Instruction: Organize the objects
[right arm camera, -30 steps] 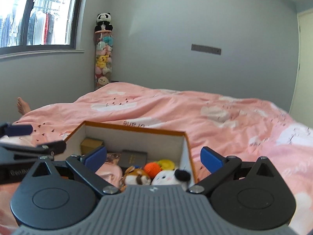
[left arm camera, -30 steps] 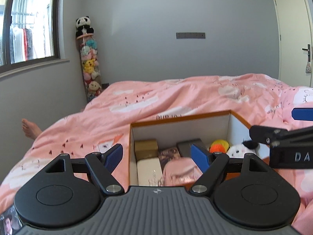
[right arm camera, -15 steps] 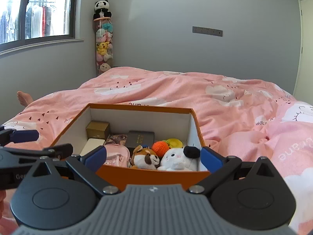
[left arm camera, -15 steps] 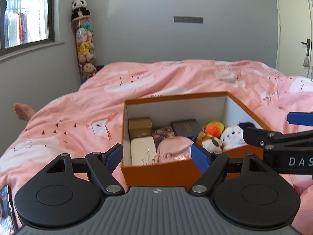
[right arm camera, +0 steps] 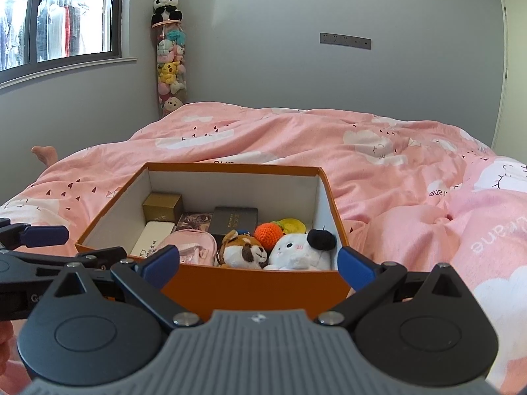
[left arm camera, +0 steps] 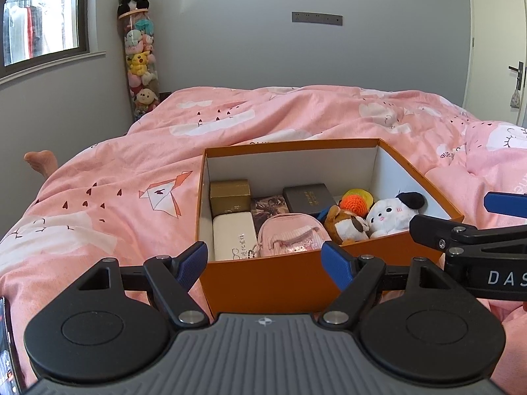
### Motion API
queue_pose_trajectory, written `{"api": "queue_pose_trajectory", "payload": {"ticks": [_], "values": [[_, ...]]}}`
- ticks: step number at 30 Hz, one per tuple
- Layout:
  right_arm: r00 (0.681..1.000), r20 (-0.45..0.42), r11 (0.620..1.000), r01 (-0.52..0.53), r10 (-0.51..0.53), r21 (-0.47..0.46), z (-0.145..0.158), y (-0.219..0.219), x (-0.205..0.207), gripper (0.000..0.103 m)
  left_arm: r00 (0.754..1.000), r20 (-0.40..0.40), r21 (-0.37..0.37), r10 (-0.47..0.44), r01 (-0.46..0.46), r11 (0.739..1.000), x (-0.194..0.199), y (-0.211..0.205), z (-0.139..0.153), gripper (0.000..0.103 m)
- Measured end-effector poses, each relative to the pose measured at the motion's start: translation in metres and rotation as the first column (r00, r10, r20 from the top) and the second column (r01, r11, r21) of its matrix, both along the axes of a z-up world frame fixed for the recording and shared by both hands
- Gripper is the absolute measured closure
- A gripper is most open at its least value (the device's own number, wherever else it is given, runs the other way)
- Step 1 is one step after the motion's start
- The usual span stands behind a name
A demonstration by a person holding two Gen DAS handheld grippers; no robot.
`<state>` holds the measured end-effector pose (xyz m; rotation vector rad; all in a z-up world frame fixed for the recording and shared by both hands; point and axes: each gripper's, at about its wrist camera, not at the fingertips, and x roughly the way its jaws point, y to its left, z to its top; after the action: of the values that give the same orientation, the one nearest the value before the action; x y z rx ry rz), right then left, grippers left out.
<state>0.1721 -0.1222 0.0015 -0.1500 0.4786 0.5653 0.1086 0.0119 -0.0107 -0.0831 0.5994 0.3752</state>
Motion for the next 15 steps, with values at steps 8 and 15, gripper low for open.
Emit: {"api": "queue_pose_trajectory", "payload": {"ticks": [8,15], "values": [[1.000,-0.019,1.000,0.005,-0.005,0.000,-0.0029,-0.0002,0.0011,0.001,1.000,-0.010,0.001,-0.003,0.003,1.000,0.0011,-0.0013,-0.0003,0.011],[1.000,-0.020,1.000,0.006,-0.006,0.000,-0.0032,-0.0004,0.0012,0.001,1.000,-0.011,0.001,-0.003,0.003,1.000,0.0015,-0.0017,-0.0004,0.011]]}}
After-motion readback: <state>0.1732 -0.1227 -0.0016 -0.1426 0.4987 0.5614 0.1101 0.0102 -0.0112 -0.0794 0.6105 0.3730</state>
